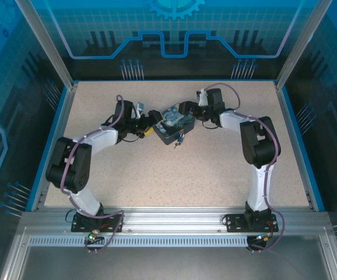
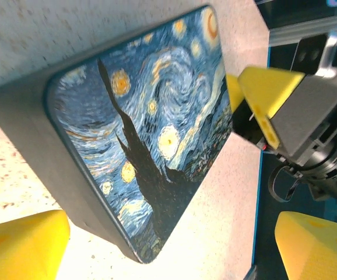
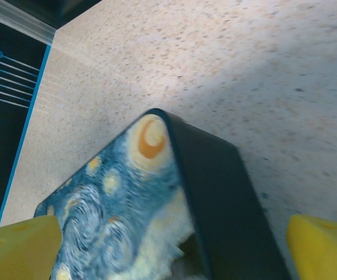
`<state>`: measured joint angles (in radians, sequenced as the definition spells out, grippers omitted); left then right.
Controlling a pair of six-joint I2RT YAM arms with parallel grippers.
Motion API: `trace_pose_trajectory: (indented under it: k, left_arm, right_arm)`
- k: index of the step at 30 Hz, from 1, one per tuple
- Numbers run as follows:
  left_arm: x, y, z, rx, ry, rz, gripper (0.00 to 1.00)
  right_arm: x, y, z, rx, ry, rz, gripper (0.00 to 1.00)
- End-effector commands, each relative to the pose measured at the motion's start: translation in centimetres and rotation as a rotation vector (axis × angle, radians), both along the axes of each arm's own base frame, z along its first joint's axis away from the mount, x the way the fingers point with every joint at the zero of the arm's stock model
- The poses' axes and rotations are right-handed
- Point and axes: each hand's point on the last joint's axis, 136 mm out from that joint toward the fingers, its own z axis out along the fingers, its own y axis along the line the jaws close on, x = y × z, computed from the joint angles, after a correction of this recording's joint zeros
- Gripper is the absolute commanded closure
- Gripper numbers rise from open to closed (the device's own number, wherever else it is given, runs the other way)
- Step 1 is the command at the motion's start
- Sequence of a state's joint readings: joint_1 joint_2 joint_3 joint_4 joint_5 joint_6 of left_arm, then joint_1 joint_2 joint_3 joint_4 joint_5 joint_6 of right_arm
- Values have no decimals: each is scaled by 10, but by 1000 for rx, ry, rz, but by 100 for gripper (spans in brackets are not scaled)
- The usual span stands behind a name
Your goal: Unlock the padlock with the key
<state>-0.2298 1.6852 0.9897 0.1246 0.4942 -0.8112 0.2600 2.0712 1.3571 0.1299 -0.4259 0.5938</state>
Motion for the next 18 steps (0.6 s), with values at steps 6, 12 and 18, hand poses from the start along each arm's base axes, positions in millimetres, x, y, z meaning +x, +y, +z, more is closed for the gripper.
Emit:
trace_pose_trajectory:
  k: [6, 12, 18]
  left_arm:
    - [7, 6, 67, 94, -173, -44, 9]
    - [28, -40, 77, 61, -191, -152, 9]
    - [50, -72, 62, 37, -174, -189, 10]
  right_arm:
    - [-51, -56, 26, -4, -15, -89, 16]
    - [-109, -27, -2, 143, 80, -50, 41]
    - [-127, -1, -26, 172, 121, -69, 48]
